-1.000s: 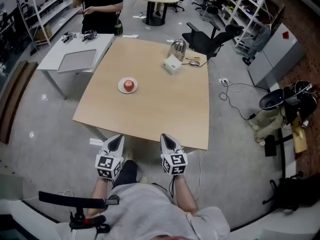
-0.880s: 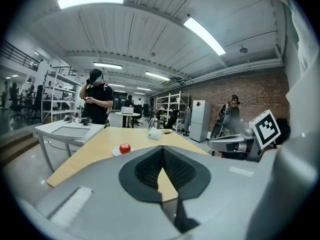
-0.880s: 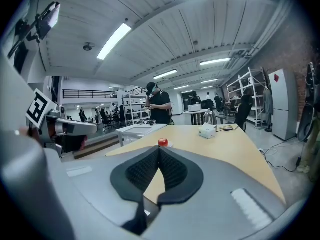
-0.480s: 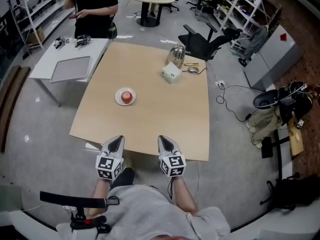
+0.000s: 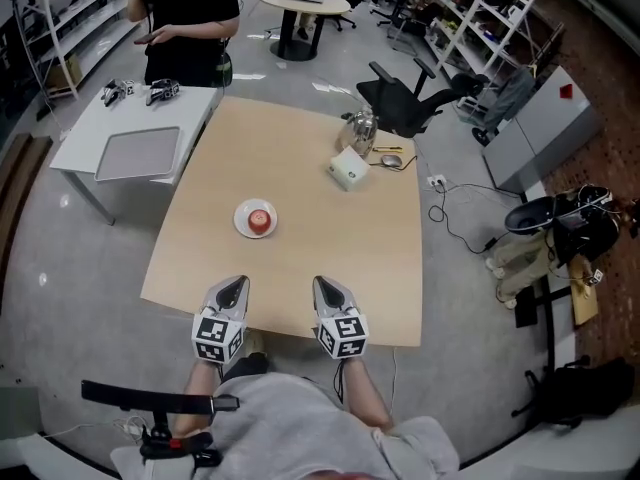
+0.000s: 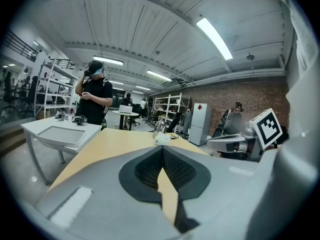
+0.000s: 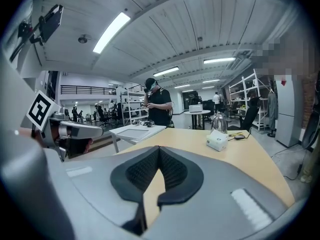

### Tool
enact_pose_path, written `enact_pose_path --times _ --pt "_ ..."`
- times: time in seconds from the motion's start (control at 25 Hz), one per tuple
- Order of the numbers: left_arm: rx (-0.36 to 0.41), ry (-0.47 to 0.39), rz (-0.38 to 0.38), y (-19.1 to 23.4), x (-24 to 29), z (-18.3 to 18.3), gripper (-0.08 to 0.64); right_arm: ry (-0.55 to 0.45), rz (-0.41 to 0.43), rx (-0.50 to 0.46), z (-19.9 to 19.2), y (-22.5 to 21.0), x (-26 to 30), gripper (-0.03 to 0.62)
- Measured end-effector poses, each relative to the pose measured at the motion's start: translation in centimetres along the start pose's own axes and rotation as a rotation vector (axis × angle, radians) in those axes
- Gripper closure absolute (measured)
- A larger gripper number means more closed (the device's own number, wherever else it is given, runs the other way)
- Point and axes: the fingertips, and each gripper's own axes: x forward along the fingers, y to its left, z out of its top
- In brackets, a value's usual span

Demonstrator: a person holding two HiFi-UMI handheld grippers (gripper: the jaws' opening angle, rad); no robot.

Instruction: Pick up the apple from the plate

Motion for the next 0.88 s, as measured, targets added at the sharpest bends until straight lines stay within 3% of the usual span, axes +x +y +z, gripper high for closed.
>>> enact_pose_path --times 0.48,0.88 --pt "-0.009 0.008 -0.011 7.9 2.9 0.8 0.54 0.009 -0.015 -0.005 1.7 1.6 7.9 0.586" --pt "-0.039 0.03 0.008 11.7 3.2 -0.4 0.541 0.043 -0.011 -0.01 0.9 2.6 11.4 0.586"
